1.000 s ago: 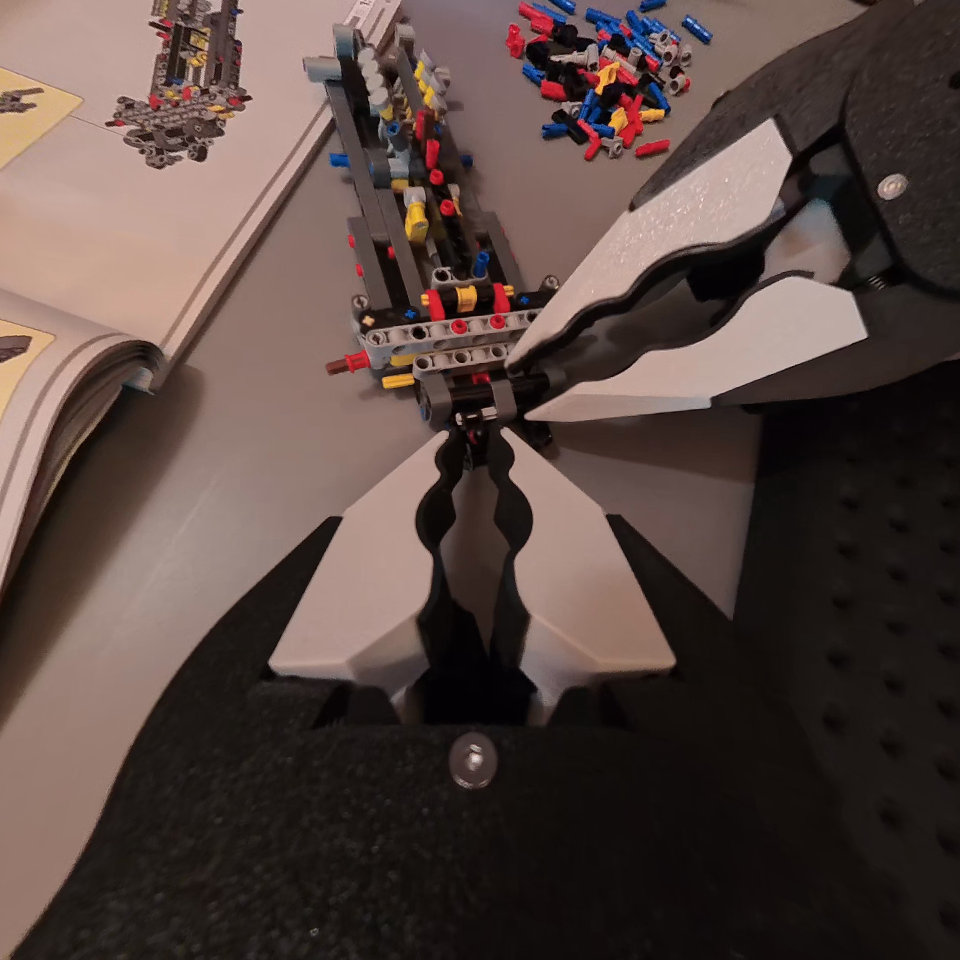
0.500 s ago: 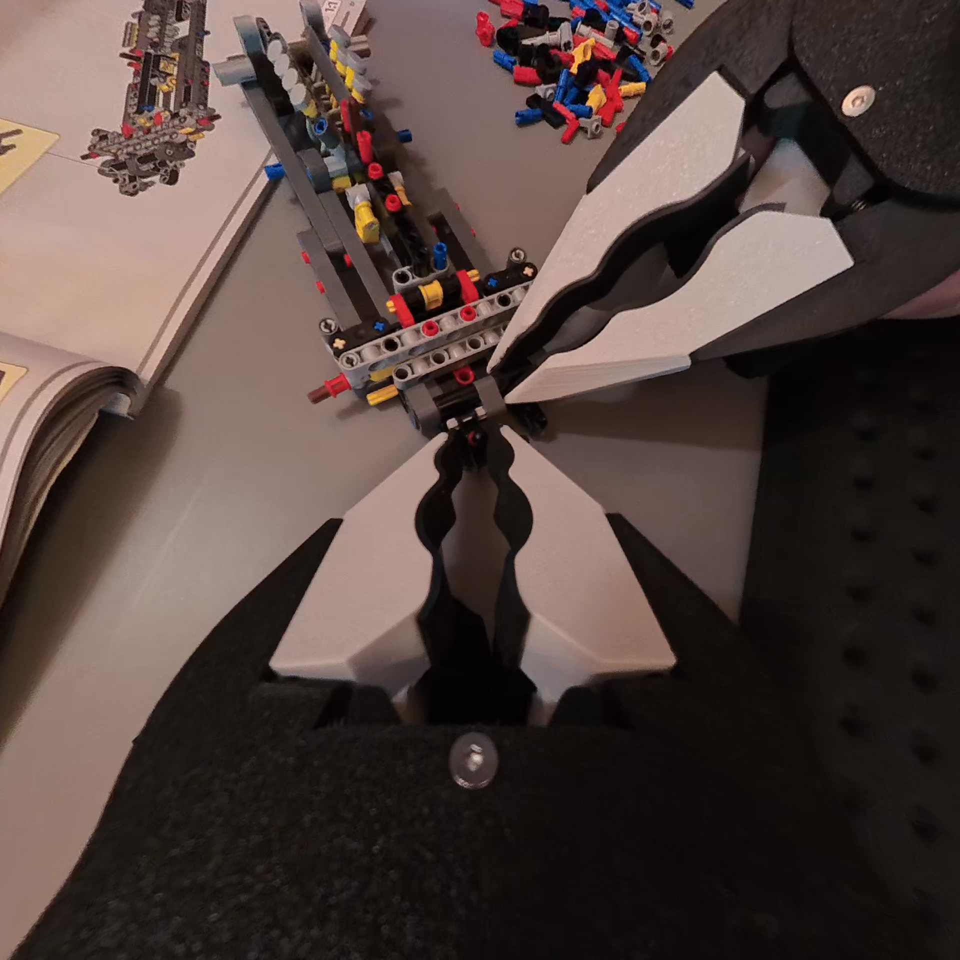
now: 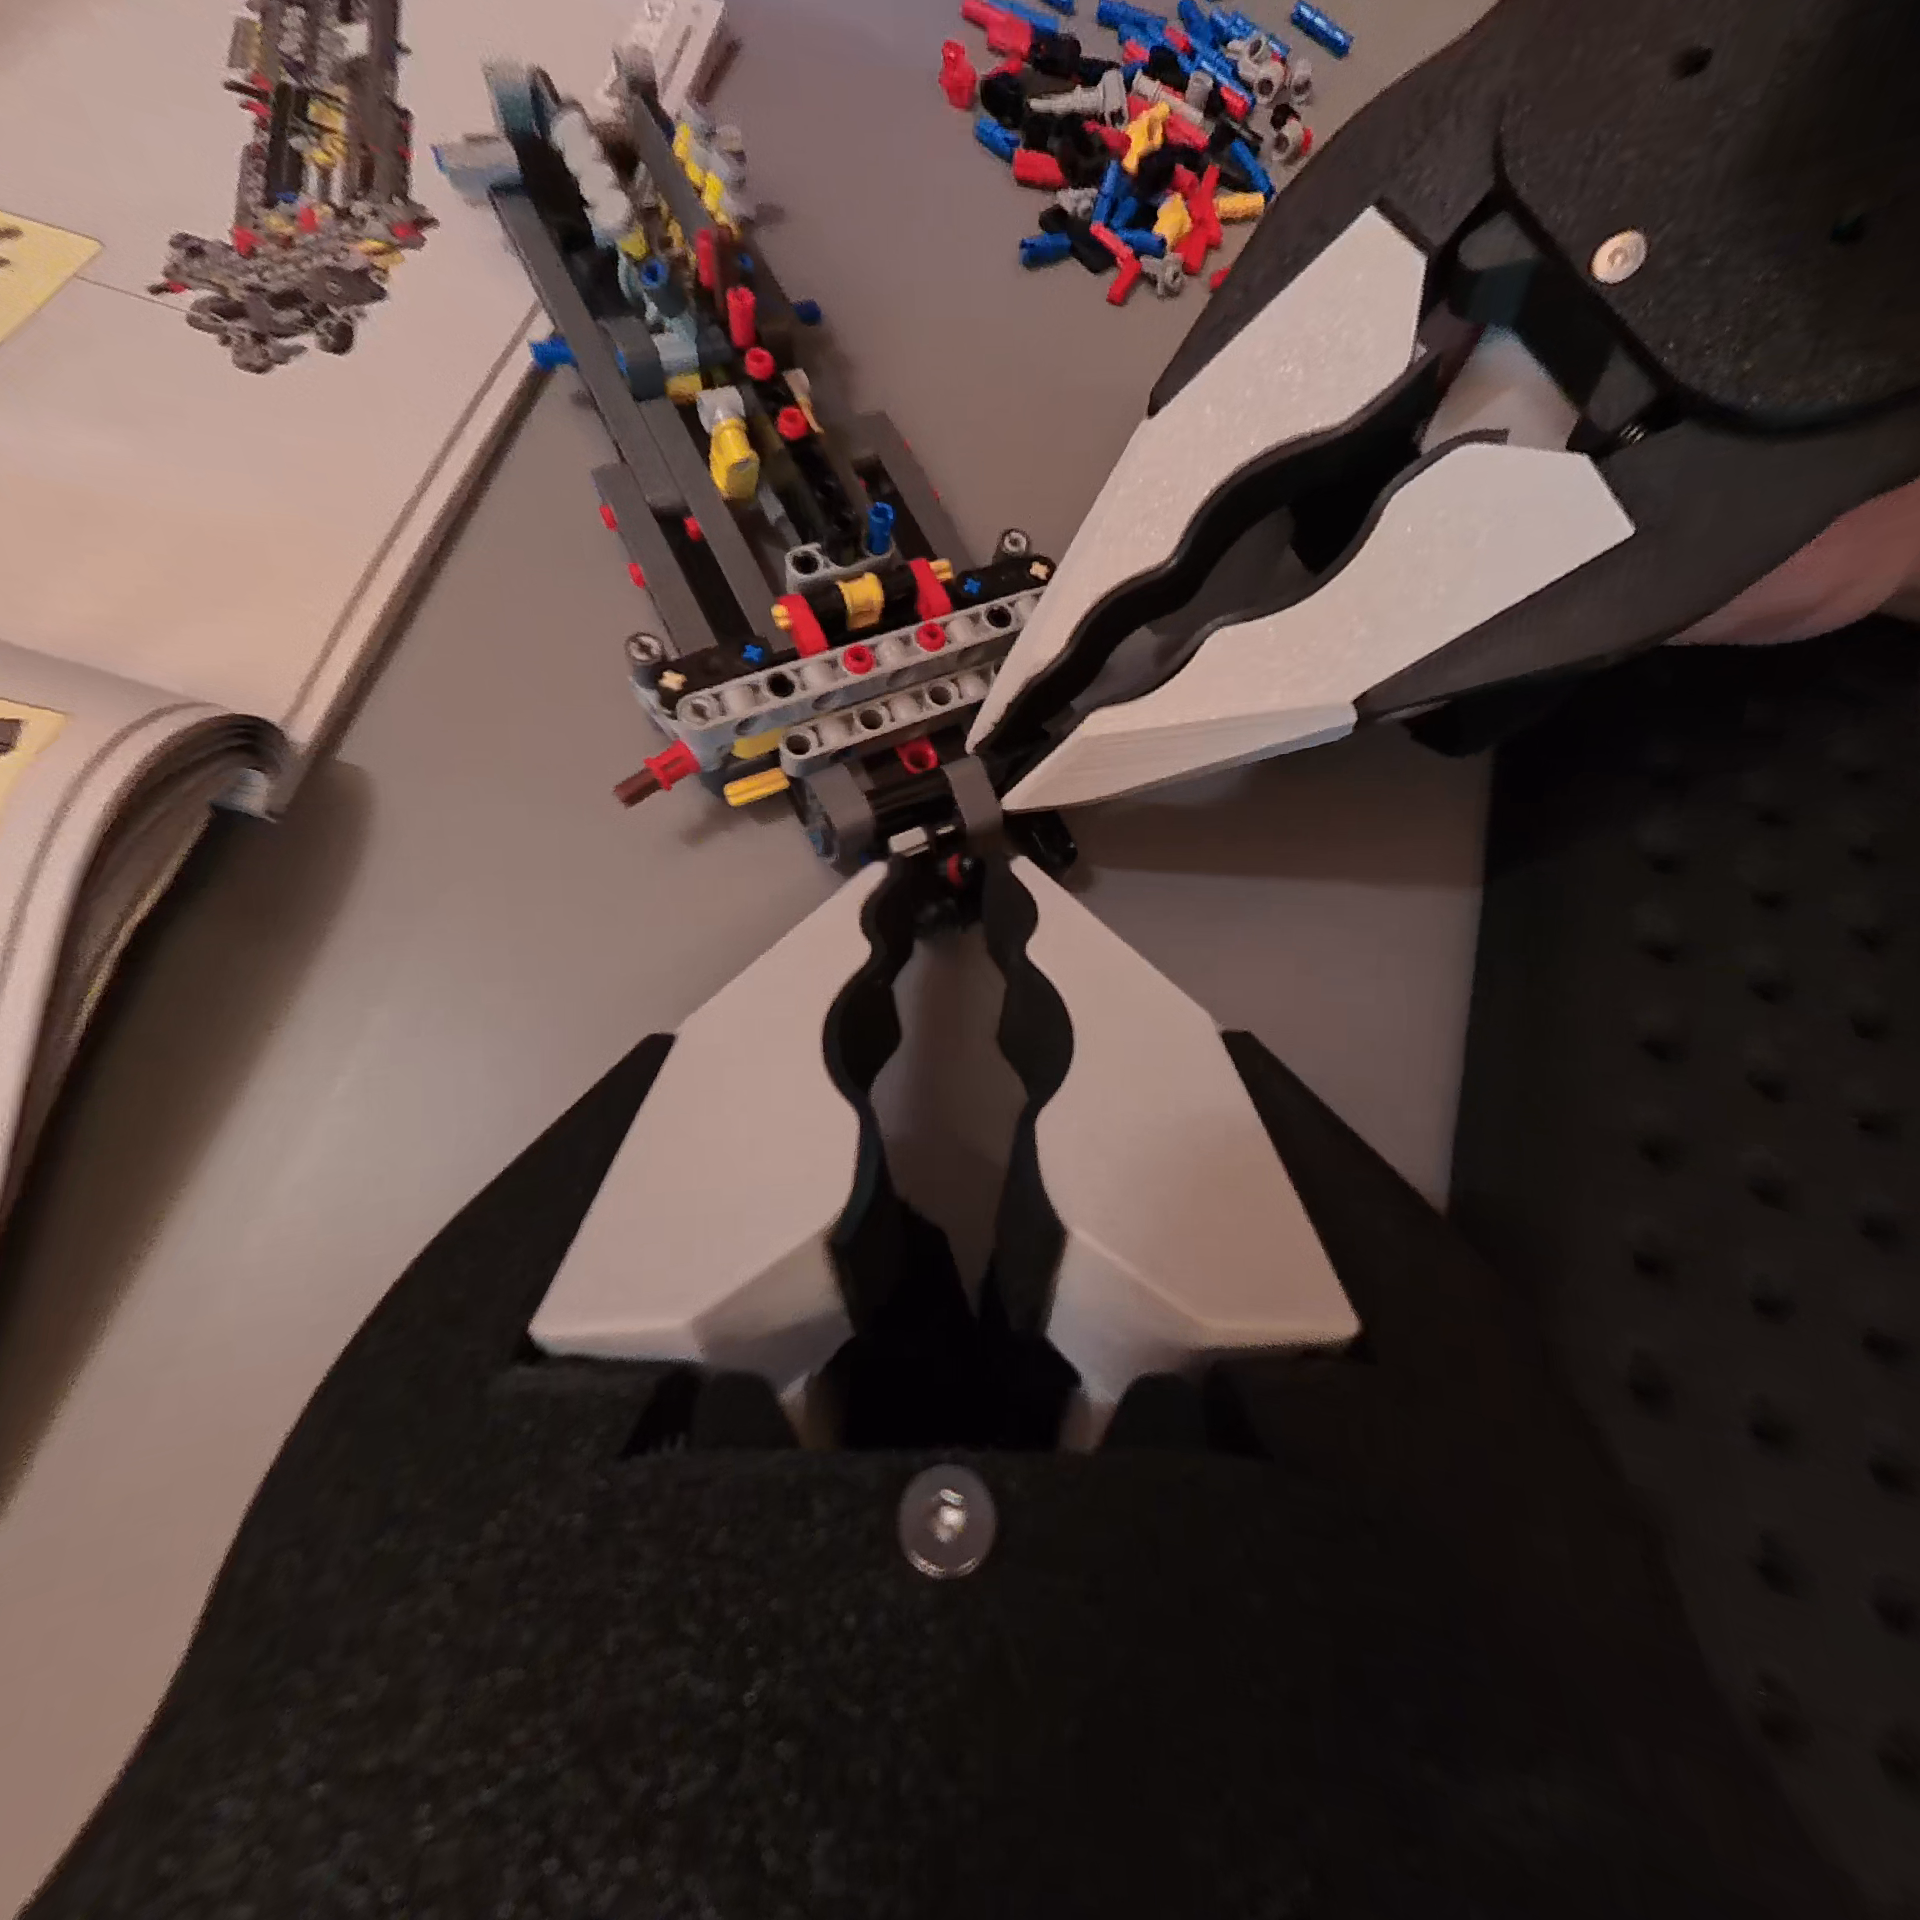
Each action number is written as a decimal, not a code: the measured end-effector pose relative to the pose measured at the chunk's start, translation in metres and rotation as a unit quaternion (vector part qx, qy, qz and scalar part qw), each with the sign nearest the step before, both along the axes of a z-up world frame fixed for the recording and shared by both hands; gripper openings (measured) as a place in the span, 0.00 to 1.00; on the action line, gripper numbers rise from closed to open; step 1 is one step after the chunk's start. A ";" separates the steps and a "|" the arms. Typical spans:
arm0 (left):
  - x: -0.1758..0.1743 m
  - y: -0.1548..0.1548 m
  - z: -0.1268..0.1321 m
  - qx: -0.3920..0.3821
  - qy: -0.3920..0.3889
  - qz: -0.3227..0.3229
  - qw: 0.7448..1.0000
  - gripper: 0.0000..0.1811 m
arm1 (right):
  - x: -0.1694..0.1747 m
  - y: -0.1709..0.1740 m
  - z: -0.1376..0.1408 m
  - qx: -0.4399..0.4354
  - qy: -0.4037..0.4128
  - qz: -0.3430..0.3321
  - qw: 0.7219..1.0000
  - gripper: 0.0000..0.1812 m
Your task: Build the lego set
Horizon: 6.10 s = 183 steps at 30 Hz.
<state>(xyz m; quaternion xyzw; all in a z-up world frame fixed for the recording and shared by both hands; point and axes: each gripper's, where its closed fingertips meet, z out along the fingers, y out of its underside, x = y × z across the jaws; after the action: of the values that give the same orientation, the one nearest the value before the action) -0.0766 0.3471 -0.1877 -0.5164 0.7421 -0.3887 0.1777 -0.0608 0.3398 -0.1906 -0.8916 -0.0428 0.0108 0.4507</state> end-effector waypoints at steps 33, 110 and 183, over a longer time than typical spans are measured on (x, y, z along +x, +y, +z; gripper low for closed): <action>0.003 -0.002 -0.004 0.010 -0.018 -0.001 1.000 0.08 | -0.002 -0.002 -0.001 -0.008 -0.005 0.008 1.000 0.03; 0.012 -0.017 -0.010 0.124 -0.026 0.010 0.992 0.20 | 0.010 -0.022 -0.002 -0.009 -0.071 0.044 0.996 0.08; 0.011 0.001 -0.012 0.313 -0.120 -0.063 0.940 0.08 | 0.017 -0.017 -0.002 0.009 -0.110 0.037 0.993 0.08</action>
<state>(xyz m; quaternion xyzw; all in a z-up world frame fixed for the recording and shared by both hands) -0.0659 0.3479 -0.1993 -0.3364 0.8305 -0.2062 0.3931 -0.0437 0.3233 -0.1926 -0.8809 -0.1255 -0.0713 0.4507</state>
